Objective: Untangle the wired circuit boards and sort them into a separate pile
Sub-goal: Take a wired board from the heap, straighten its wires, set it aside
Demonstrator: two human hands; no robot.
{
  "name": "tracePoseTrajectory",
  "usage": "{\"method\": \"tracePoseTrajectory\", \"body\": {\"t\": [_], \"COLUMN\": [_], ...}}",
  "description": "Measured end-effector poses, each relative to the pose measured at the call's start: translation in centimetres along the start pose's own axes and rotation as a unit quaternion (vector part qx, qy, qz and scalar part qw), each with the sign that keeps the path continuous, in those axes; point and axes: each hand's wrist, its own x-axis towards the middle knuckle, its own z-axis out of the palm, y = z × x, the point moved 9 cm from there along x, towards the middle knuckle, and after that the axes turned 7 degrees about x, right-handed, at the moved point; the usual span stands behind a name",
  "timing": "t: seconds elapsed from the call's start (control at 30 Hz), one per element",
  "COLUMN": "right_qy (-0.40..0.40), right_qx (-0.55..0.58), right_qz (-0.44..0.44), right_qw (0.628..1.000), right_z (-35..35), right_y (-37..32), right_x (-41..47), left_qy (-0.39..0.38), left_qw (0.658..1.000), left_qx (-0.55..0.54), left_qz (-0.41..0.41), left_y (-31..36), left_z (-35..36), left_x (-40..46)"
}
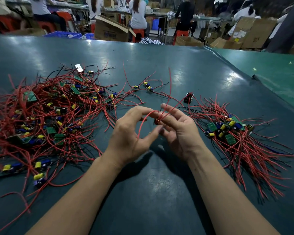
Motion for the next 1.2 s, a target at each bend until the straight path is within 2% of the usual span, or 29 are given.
{"method": "tracePoseTrajectory", "body": {"t": [0.17, 0.37, 0.47, 0.57, 0.67, 0.73, 0.83, 1.0, 1.1, 1.2], "right_qy": [0.003, -0.002, -0.017, 0.015, 0.026, 0.027, 0.033, 0.007, 0.039, 0.083], "right_qx": [-0.078, -0.155, -0.200, -0.164, -0.076, -0.059, -0.067, -0.062, -0.072, -0.056], "right_qz": [-0.033, -0.091, -0.094, -0.081, -0.054, -0.055, -0.060, -0.003, -0.006, -0.034], "right_qw": [0.996, 0.984, 0.975, 0.983, 0.995, 0.996, 0.995, 0.998, 0.997, 0.994], "right_z": [-0.1, 0.1, 0.4, 0.0, -0.1, -0.1, -0.2, 0.1, -0.4, -1.4], "right_y": [-0.1, -1.1, -0.9, -0.9, -0.5, -0.5, -0.6, 0.1, 0.1, -0.7], "right_x": [-0.1, -0.2, -0.4, -0.4, -0.3, -0.3, -0.4, -0.3, -0.3, -0.2], "left_qy": [-0.003, -0.003, -0.004, 0.019, 0.041, 0.024, -0.007, -0.018, -0.023, 0.013], "left_qw": [0.999, 0.981, 0.971, 0.955, 0.919, 0.909, 0.918, 0.932, 0.931, 0.919], "left_qx": [-0.022, -0.067, -0.092, -0.141, -0.237, -0.265, -0.260, -0.232, -0.227, -0.230], "left_qz": [-0.048, -0.182, -0.222, -0.258, -0.313, -0.322, -0.298, -0.276, -0.285, -0.319], "left_y": [-1.3, -4.0, -4.6, -5.0, -5.8, -5.9, -5.3, -4.9, -4.9, -5.9], "left_z": [0.2, 0.7, 0.8, 0.8, 1.1, 1.6, 2.0, 1.8, 1.9, 1.5], "left_x": [0.0, -0.5, -0.9, -0.9, -1.2, -1.3, -1.1, -0.9, -1.0, -1.2]}}
